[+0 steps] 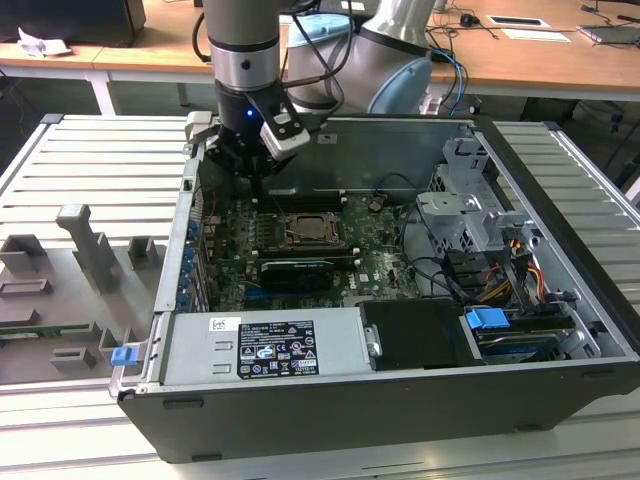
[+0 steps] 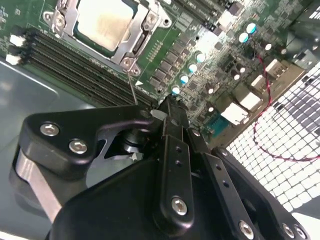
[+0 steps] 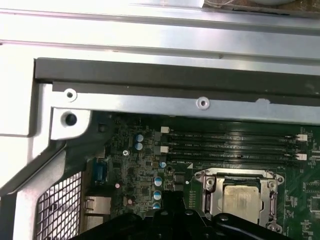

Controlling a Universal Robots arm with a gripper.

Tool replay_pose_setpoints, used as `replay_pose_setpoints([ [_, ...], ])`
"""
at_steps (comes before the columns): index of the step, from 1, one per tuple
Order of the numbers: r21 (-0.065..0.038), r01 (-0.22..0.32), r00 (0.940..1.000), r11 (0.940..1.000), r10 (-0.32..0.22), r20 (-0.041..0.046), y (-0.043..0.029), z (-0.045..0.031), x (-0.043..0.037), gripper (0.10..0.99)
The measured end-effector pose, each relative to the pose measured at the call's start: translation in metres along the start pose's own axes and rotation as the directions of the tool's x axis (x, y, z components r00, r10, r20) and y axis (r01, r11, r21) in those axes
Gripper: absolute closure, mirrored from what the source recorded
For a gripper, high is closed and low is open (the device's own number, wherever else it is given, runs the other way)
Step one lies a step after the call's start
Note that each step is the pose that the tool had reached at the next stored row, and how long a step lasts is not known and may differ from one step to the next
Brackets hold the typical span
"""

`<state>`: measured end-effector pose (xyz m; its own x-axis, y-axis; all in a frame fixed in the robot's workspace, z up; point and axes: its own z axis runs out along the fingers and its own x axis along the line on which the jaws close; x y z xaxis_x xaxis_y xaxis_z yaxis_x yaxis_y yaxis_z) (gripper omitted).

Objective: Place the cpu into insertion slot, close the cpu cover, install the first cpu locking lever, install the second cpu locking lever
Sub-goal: 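Install the first cpu locking lever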

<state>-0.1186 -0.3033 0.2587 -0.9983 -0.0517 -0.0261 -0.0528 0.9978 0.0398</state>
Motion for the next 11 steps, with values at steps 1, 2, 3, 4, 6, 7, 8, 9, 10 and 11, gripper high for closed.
replay_pose_setpoints([
  [1, 0.0, 0.0, 1.0, 1.0, 0.0, 0.0, 0.0016, 0.0008, 0.0, 0.98],
  [2, 0.0, 0.0, 1.0, 1.0, 0.0, 0.0, 0.0023, 0.0013, 0.0, 0.98],
  [3, 0.0, 0.0, 1.0, 1.0, 0.0, 0.0001, 0.0031, 0.0019, -0.0001, 0.98],
  [4, 0.0, 0.0, 1.0, 1.0, 0.0, 0.0, 0.0033, 0.002, -0.0001, 0.98],
  [6, 0.0, 0.0, 1.0, 1.0, 0.0, -0.0001, 0.0038, 0.0021, -0.0001, 0.98],
  [7, 0.0, 0.0, 1.0, 1.0, 0.0, 0.0, 0.004, 0.0022, -0.0001, 0.98],
  [8, 0.0, 0.0, 1.0, 1.0, 0.0, 0.0, 0.0046, 0.0023, -0.0001, 0.98],
  [9, 0.0, 0.0, 1.0, 1.0, 0.0, 0.0, 0.0049, 0.0024, -0.0001, 0.98],
  [10, 0.0, 0.0, 1.0, 1.0, 0.0, 0.0, 0.0054, 0.0025, -0.0002, 0.98],
  [11, 0.0, 0.0, 1.0, 1.0, 0.0, 0.0, 0.0057, 0.0026, -0.0002, 0.98],
])
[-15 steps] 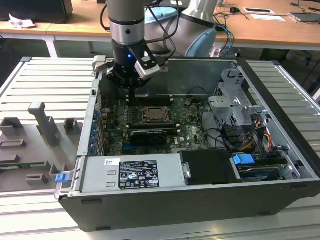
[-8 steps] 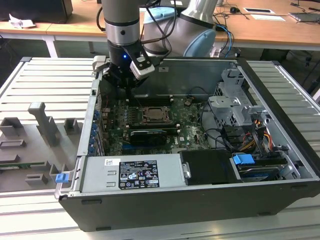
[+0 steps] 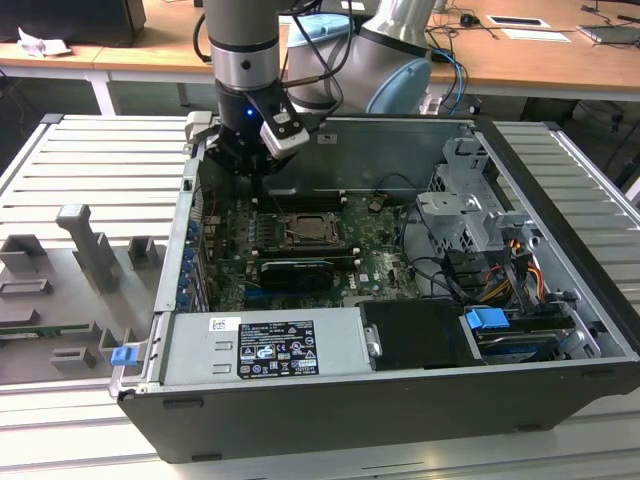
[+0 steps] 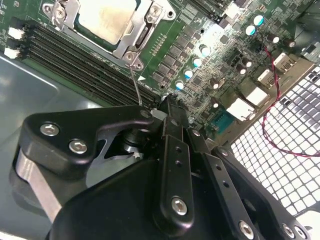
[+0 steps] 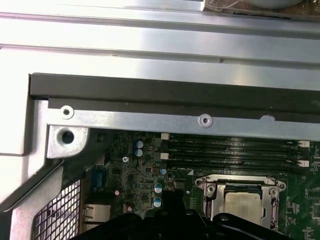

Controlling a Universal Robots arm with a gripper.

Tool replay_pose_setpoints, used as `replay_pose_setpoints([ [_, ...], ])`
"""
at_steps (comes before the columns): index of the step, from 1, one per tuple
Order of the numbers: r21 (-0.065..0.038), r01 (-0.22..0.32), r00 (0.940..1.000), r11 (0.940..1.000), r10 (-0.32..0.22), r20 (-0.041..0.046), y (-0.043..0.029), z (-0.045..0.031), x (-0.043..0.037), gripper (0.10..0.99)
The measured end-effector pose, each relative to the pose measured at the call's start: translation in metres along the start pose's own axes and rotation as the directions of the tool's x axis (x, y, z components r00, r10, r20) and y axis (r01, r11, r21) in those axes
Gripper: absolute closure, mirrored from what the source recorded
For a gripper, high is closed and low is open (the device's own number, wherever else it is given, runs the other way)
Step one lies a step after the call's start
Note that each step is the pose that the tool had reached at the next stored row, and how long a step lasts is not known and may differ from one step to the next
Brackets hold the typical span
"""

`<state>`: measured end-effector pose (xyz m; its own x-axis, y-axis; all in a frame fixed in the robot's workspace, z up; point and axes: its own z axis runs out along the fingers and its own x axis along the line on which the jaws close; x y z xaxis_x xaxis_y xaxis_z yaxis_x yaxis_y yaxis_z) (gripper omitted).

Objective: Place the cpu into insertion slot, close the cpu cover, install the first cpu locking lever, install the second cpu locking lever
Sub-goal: 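Install the first cpu locking lever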

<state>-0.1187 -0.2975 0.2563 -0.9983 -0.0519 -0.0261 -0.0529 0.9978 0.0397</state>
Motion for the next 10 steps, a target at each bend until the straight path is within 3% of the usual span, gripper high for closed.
replay_pose_setpoints([
  [10, 0.0, 0.0, 1.0, 1.0, 0.0, 0.0, 0.0036, 0.0012, -0.0002, 0.98],
])
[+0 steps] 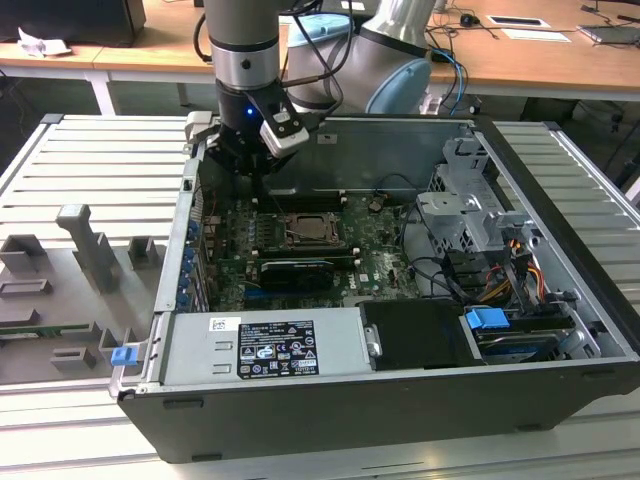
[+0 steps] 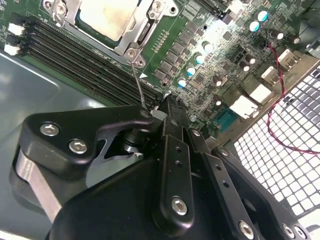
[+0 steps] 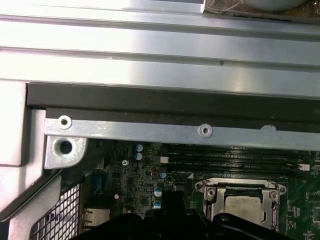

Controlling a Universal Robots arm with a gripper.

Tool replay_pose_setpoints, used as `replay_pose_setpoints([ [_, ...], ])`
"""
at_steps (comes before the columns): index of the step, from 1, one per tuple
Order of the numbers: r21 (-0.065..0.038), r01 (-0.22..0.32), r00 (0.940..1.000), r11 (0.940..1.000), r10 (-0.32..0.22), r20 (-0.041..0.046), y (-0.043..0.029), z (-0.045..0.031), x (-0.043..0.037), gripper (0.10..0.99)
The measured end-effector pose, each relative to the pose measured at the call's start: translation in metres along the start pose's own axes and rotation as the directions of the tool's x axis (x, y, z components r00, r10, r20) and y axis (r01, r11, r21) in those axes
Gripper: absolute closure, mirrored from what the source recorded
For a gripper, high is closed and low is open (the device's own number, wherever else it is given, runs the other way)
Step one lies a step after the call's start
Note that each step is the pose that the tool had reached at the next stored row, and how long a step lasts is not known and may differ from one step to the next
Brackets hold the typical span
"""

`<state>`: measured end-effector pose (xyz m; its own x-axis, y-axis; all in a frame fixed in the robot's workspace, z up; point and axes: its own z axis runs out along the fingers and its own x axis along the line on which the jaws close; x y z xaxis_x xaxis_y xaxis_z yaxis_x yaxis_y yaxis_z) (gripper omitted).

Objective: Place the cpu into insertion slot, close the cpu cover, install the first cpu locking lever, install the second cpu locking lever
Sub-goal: 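Install the first cpu locking lever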

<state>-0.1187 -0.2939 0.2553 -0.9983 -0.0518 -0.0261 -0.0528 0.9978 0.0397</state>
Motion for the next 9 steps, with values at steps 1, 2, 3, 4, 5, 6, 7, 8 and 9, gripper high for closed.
replay_pose_setpoints([
  [1, 0.0, 0.0, 1.0, 1.0, 0.0, 0.0, 0.0003, 0.0001, 0.0, 0.98],
  [2, 0.0, 0.0, 1.0, 1.0, 0.0, 0.0, 0.0005, 0.0001, 0.0, 0.98],
  [3, 0.0, 0.0, 1.0, 1.0, 0.0, 0.0, 0.0008, 0.0002, 0.0, 0.98],
  [4, 0.0, 0.0, 1.0, 1.0, 0.0, 0.0, 0.001, 0.0002, -0.0001, 0.98],
  [5, 0.0, 0.0, 1.0, 1.0, 0.0, 0.0, 0.0013, 0.0003, -0.0001, 0.98],
  [6, 0.0, 0.0, 1.0, 1.0, 0.0, 0.0, 0.0016, 0.0003, -0.0001, 0.98],
  [7, 0.0, 0.0, 1.0, 1.0, 0.0, 0.0, 0.0019, 0.0004, -0.0001, 0.98],
  [8, 0.0, 0.0, 1.0, 1.0, 0.0, 0.0, 0.0022, 0.0004, -0.0001, 0.98],
  [9, 0.0, 0.0, 1.0, 1.0, 0.0, 0.0001, 0.0027, 0.0005, -0.0002, 0.98],
])
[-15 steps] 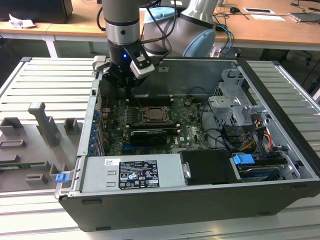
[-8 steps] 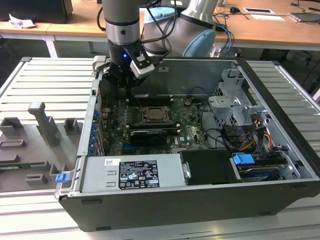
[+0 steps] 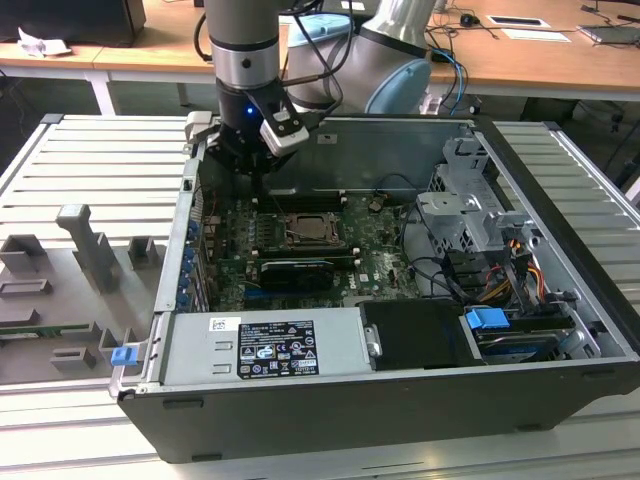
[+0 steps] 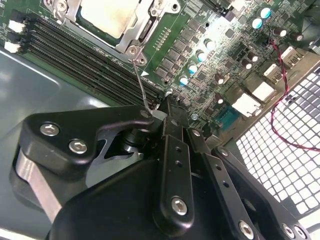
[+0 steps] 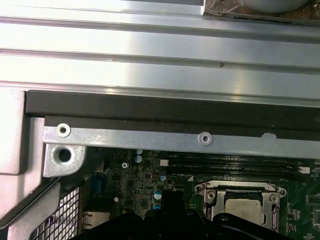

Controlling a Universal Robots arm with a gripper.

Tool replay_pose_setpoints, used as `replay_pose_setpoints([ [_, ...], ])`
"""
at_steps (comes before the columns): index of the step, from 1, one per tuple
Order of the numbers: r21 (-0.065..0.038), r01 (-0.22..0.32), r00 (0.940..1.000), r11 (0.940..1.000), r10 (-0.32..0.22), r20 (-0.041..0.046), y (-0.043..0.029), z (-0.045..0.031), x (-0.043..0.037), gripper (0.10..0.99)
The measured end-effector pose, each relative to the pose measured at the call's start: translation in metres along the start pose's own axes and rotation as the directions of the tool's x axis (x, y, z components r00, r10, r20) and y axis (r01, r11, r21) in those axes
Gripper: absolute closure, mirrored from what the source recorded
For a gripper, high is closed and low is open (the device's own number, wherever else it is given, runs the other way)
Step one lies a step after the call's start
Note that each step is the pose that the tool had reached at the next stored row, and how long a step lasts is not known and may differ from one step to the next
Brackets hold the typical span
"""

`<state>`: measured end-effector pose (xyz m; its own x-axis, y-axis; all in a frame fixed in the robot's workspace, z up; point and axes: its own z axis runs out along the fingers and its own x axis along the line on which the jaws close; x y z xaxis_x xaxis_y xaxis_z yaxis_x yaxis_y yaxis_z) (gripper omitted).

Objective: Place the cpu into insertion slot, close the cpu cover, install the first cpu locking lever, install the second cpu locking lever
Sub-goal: 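Install the first cpu locking lever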

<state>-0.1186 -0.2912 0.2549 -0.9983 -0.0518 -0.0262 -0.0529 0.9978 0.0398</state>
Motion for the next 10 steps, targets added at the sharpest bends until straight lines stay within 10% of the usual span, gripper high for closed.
replay_pose_setpoints([
  [10, 0.0, 0.0, 1.0, 1.0, 0.0, -0.0001, 0.0011, 0.0004, -0.0096, 0.98],
])
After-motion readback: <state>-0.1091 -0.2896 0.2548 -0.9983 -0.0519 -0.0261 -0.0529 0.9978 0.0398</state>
